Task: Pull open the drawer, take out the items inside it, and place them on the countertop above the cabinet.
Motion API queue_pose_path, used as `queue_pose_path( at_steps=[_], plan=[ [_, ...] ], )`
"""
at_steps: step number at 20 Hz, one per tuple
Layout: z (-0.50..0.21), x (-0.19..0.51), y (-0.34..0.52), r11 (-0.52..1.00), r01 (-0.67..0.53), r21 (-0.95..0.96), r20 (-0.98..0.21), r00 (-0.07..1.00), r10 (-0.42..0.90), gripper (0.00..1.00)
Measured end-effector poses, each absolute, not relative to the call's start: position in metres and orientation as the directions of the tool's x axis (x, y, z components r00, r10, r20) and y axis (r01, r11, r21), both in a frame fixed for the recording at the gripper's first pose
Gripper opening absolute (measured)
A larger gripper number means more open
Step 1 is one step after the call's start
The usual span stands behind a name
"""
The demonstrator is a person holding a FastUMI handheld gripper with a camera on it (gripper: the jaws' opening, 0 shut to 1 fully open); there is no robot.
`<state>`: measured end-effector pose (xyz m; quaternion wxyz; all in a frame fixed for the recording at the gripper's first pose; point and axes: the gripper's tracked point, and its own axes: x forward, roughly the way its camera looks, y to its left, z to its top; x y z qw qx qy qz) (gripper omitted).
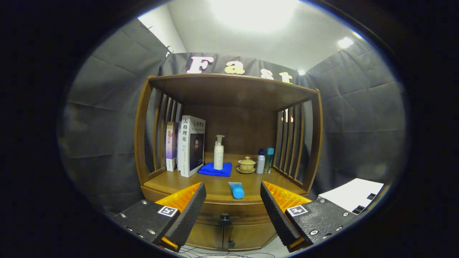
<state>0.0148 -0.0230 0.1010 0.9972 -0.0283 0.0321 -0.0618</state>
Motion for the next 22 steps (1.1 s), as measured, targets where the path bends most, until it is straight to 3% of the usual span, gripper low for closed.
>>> queue_pose_path(
  at_steps=[8, 22],
  plan=[
    [0.097, 0.009, -0.049, 0.984, 0.175, -0.039, -0.069, 0.982, -0.178, 0.95],
    [0.094, 0.009, -0.044, 0.988, 0.144, -0.045, -0.07, 0.987, -0.147, 0.95]
  ],
)
